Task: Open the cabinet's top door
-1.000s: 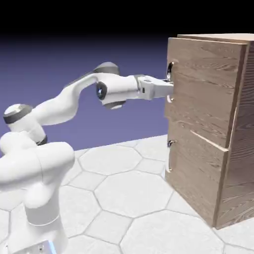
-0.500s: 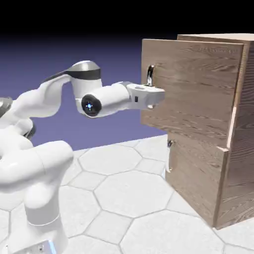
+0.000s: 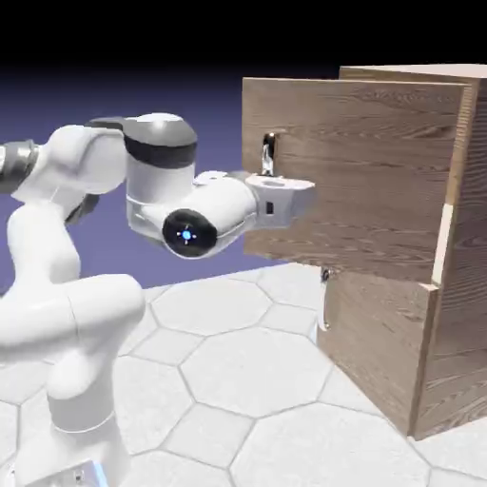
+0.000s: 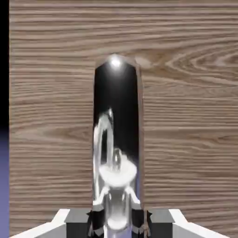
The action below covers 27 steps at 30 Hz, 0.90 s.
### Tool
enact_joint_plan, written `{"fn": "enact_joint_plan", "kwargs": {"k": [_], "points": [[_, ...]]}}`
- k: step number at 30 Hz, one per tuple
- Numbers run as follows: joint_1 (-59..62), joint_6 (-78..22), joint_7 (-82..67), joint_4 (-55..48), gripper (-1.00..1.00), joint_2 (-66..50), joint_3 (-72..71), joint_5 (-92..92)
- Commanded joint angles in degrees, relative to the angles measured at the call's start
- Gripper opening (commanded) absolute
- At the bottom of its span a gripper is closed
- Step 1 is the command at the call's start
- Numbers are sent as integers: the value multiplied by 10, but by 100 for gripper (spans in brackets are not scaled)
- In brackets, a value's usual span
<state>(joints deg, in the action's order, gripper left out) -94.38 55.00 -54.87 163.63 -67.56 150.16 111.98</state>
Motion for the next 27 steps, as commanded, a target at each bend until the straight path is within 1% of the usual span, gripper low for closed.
{"fn": "enact_joint_plan", "kwargs": {"k": [1,6,11,19,27], "points": [[14,-20,-17,-10,-100,21,4,-21],[75,-102,-102,-69,-100,125,9,-124],[121,-150,-182,-142,-100,228,-3,-225],[160,-175,-274,-272,-100,395,-36,-369],[166,-176,-304,-411,-100,561,-73,-484]]}}
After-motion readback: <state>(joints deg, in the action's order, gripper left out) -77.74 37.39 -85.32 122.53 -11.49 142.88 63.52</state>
